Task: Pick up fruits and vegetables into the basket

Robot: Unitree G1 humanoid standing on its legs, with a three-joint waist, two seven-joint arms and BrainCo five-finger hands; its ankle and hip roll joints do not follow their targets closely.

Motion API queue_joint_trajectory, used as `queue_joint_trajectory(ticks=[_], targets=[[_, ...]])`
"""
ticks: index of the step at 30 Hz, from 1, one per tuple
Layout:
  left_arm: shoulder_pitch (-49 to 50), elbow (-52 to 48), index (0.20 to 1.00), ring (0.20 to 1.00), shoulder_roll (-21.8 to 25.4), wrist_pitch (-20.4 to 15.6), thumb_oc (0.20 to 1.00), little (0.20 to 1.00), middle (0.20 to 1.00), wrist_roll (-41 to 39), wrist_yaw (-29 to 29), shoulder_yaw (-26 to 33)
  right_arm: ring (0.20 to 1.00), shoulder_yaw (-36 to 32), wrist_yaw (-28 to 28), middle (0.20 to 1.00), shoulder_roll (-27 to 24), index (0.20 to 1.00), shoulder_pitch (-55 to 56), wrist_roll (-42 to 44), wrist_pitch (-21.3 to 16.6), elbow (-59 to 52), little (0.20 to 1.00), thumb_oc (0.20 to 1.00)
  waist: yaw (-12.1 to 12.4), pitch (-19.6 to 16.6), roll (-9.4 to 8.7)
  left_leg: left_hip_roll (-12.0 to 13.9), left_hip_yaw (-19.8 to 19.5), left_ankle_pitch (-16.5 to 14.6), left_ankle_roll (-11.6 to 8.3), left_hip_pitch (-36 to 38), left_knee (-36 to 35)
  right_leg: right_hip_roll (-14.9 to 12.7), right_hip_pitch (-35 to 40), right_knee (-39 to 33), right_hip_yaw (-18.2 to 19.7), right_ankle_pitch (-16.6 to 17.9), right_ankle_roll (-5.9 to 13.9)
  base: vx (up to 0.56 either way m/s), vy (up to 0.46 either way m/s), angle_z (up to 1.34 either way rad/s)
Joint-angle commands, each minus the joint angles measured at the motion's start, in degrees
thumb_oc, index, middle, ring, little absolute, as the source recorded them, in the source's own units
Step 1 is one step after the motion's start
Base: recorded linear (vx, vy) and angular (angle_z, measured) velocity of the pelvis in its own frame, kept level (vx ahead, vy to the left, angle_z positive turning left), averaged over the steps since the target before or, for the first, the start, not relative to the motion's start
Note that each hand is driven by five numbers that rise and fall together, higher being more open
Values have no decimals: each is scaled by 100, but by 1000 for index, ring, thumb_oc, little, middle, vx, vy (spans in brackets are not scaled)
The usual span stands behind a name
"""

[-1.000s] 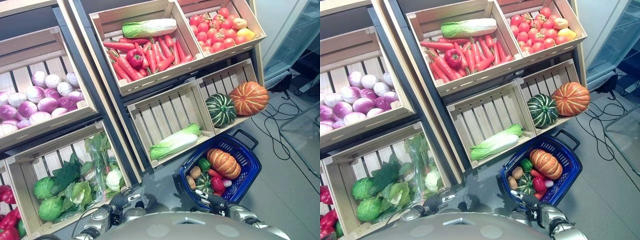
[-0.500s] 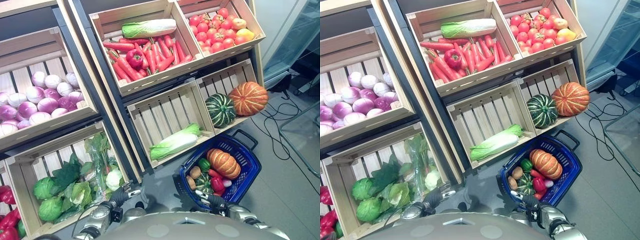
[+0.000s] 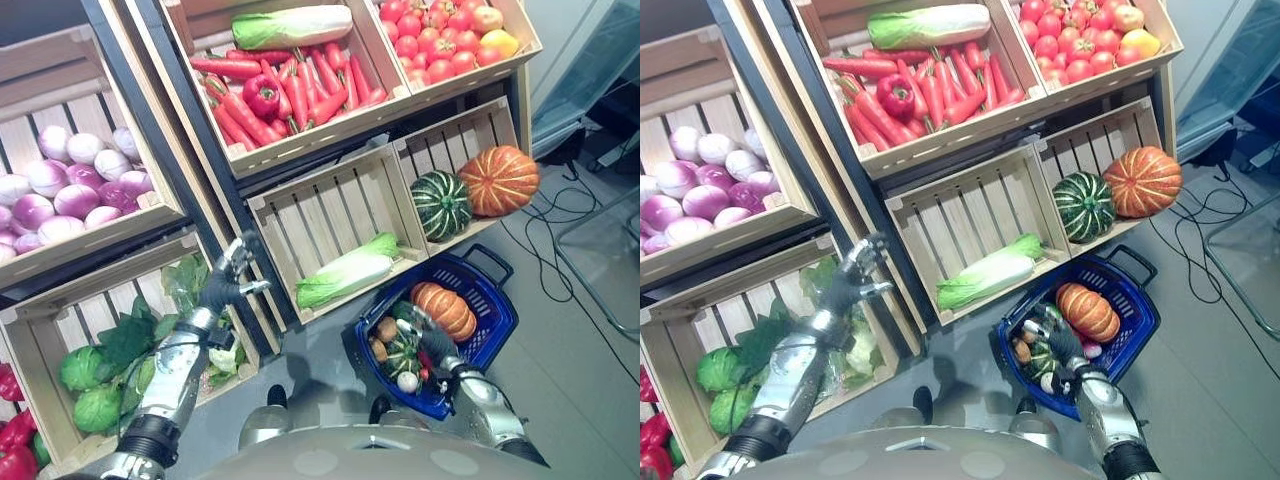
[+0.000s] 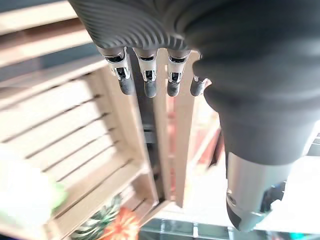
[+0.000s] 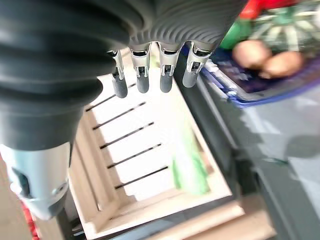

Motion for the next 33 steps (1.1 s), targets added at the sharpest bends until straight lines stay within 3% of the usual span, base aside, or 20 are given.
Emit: queue_joint_trajectory(ticks=[1, 6, 9, 13, 15, 18, 21, 27, 33], targets=[[-322, -273, 1000, 1000, 277, -747, 1000, 1000, 1000, 174, 462, 222, 1000, -57, -451, 1000, -111, 1000, -390, -46, -598, -410, 1000, 1000, -70, 313, -187, -149, 74, -957, 376, -248, 928, -297, -636, 1108, 227, -355, 91, -56, -59, -1], [-804, -758, 1000, 1000, 405, -991, 1000, 1000, 1000, 658, 1442, 49, 1000, 46, -1201, 1000, -298, 1000, -714, -254, -997, -933, 1000, 1000, -158, 749, -111, -125, -9, -923, 351, -787, 1333, -287, -1243, 1624, 296, -476, 11, -93, -56, -2], [-1264, -852, 1000, 1000, 427, -973, 1000, 1000, 1000, 1659, 2635, -182, 1000, 122, -1777, 1000, -390, 1000, -967, -327, -1101, -1197, 1000, 1000, -261, 1014, -88, -111, -23, -903, 332, -1102, 1587, -277, -1609, 1960, 377, -546, -35, -90, -70, -6], [-1812, -883, 1000, 1000, 473, -676, 1000, 1000, 1000, 2576, 3665, -476, 1000, 210, -2404, 1000, -492, 1000, -1259, -345, -1098, -1344, 1000, 1000, -364, 1242, -69, -104, -30, -884, 313, -1432, 1847, -260, -1980, 2287, 436, -606, -80, -83, -55, -8], [-2092, -865, 1000, 1000, 461, -273, 1000, 1000, 1000, 3065, 4260, -650, 1000, 258, -2760, 1000, -535, 1000, -1399, -471, -1079, -1396, 1000, 1000, -418, 1348, -57, -95, -27, -882, 292, -1602, 1991, -250, -2177, 2466, 465, -640, -107, -53, -55, -4], [-2528, -693, 1000, 1000, 388, 444, 1000, 1000, 1000, 3167, 4816, -878, 1000, 365, -3184, 1000, -620, 1000, -1662, -586, -1028, -1485, 1000, 1000, -496, 1540, -39, -74, 10, -856, 272, -1846, 2126, -233, -2489, 2708, 505, -685, -128, -79, -52, -10], [-2863, -506, 1000, 1000, 298, 932, 1000, 1000, 1000, 3253, 5295, -1035, 1000, 450, -3508, 1000, -688, 1000, -1887, -682, -911, -1584, 1000, 1000, -561, 1692, -37, -63, 46, -836, 257, -2051, 2234, -191, -2753, 2900, 562, -724, -138, -75, -54, -9], [-3367, -104, 1000, 1000, 130, 1474, 1000, 1000, 1000, 2955, 5616, -1028, 1000, 495, -3611, 1000, -749, 1000, -2246, -797, -654, -1747, 1000, 1000, -682, 1947, -57, -47, 150, -868, 232, -2434, 2514, -136, -3224, 3312, 656, -852, -153, -61, -42, -13], [-3677, 435, 1000, 1000, -20, 1635, 1000, 1000, 1000, 2520, 5920, -947, 1000, 535, -3523, 1000, -824, 1000, -2378, -878, -461, -1888, 1000, 1000, -833, 1960, -37, -8, 293, -854, 202, -2798, 2663, -84, -3664, 3538, 729, -911, -180, -14, 7, -8]])
